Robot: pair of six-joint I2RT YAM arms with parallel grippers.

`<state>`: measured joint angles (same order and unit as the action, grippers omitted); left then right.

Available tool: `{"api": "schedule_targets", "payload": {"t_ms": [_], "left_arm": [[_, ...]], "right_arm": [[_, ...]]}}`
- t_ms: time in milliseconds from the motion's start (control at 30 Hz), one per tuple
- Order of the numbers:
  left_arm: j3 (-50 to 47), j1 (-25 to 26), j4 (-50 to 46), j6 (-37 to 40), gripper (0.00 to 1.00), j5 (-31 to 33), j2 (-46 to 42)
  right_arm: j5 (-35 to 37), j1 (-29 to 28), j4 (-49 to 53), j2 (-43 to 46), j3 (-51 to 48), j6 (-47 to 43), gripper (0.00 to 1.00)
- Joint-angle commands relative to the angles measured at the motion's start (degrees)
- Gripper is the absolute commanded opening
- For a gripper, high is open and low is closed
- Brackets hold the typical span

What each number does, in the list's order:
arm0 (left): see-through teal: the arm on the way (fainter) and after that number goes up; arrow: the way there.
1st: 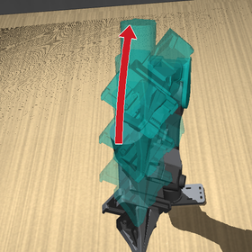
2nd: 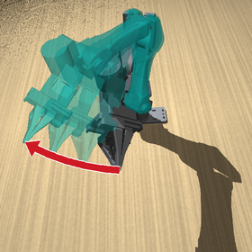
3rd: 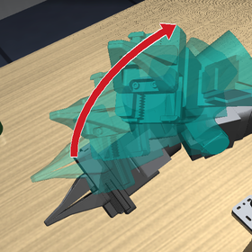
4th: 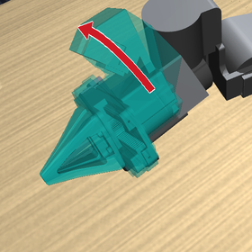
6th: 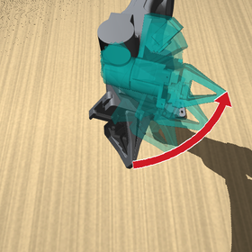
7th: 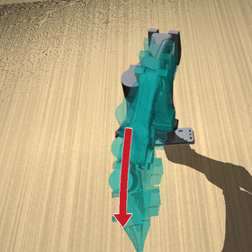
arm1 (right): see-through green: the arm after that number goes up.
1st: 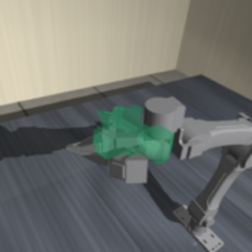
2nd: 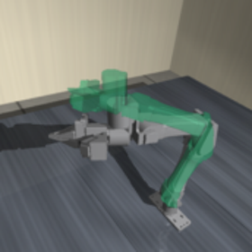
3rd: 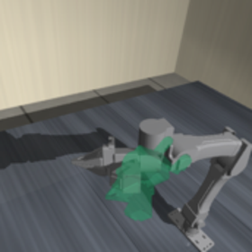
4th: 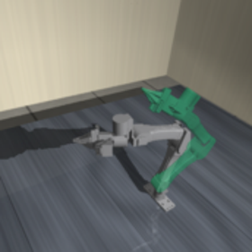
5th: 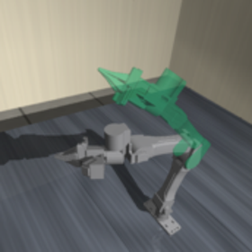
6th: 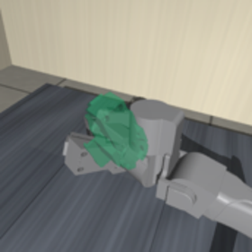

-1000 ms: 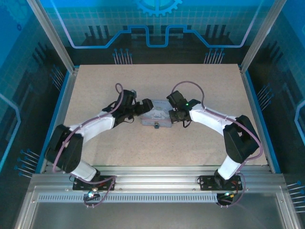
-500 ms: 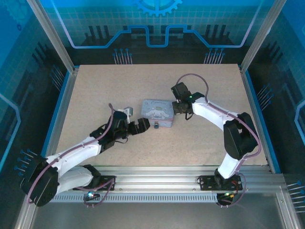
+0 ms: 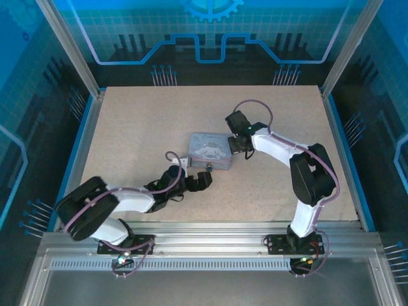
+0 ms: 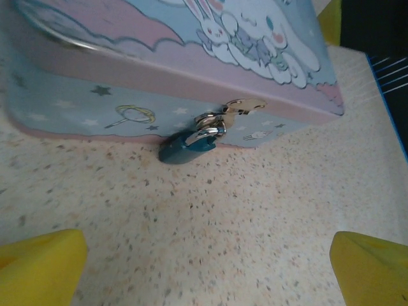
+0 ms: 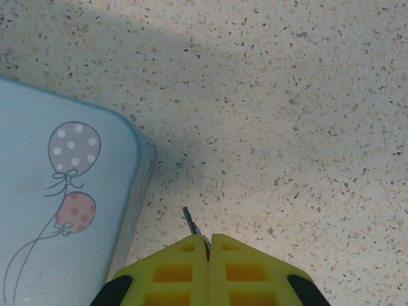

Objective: Unlock a padlock with a key

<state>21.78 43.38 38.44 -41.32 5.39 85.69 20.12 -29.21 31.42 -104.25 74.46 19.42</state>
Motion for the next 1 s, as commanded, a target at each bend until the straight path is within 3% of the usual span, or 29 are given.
{"api": "schedule_targets", "payload": {"t_ms": [0, 300, 567, 733, 867, 967], "left_arm": [[2.53, 1.5, 13.21, 4.91, 0.99, 3.0, 5.58], [6.53, 2.37, 20.47, 9.37, 0.99, 8.85, 16.06], [10.01, 2.37, 20.01, 11.01, 0.96, 3.85, 19.52], [10.78, 2.02, 21.93, 11.34, 0.87, 0.15, 20.64], [11.59, 1.04, 23.37, 10.34, 0.74, -3.71, 21.78], [11.64, 0.63, 24.08, 9.76, 0.75, -4.37, 22.57]], "right_arm": [[-0.32, -0.14, -0.04, -0.83, 2.0, -0.26, 0.0], [-1.07, -0.32, -0.21, -0.95, 2.26, -0.43, 0.0], [-2.01, -0.6, -0.57, -1.65, 2.88, -0.56, 0.0], [-2.21, -1.09, -0.66, -1.84, 3.06, -0.33, 0.0], [-2.2, -1.07, -0.66, -1.76, 2.89, -0.35, 0.0], [-2.02, -1.15, -0.57, -1.55, 2.71, -0.44, 0.0]]}}
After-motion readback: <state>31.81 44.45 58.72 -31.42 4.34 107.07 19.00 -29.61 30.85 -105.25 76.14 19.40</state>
